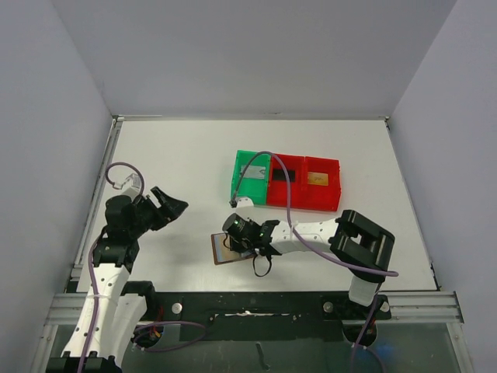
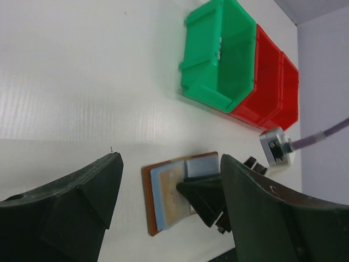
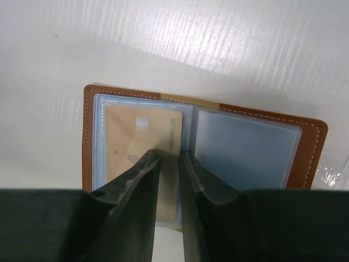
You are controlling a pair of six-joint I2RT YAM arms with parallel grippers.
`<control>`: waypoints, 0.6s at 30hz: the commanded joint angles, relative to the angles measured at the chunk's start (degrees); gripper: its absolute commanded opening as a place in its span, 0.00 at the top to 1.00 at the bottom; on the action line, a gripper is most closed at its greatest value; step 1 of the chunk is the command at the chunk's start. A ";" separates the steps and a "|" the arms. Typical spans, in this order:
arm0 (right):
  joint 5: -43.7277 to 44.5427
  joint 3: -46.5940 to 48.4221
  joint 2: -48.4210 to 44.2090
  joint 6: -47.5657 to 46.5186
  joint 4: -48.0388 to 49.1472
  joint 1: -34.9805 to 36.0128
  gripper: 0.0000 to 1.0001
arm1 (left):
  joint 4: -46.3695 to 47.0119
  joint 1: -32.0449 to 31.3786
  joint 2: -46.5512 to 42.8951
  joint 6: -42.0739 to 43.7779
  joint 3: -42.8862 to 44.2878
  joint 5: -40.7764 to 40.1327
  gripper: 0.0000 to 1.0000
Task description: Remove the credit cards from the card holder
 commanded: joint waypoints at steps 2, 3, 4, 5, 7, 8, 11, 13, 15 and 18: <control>-1.73 -4.03 1.46 1.54 2.54 -0.62 0.87 | 3.00 -0.78 -1.53 -2.94 -2.21 12.60 0.31; -1.87 -4.85 1.05 1.86 3.39 -1.04 0.90 | 4.98 -1.34 -2.15 -4.46 -3.83 13.50 0.34; -2.66 -6.18 0.61 2.16 5.12 -1.59 0.94 | 6.05 -2.33 -2.72 -5.79 -4.86 13.88 0.35; -3.96 -7.90 -0.03 2.40 8.14 -2.15 0.98 | 5.81 -3.11 -3.19 -6.08 -5.31 13.52 0.36; -8.40 -12.37 -0.93 3.76 15.03 -3.85 1.00 | 3.68 -4.97 -3.12 -5.01 -4.57 10.73 0.36; -10.30 -14.25 -1.28 4.52 18.16 -4.69 1.00 | 3.10 -5.99 -2.79 -4.78 -4.37 9.83 0.37; -12.49 -17.91 -2.41 5.82 23.39 -6.19 1.00 | 3.60 -10.11 -0.49 -5.33 -4.66 7.22 0.39; -12.27 -18.31 -3.28 5.91 23.05 -6.78 1.00 | 3.51 -13.91 0.97 -5.79 -4.80 3.47 0.40; -11.32 -18.61 -4.65 6.36 21.97 -6.99 1.00 | 4.38 -17.30 2.07 -6.41 -4.99 0.04 0.40; -10.31 -21.17 -7.10 8.58 22.12 -7.51 1.00 | 6.21 -20.62 3.42 -7.22 -5.62 -3.75 0.40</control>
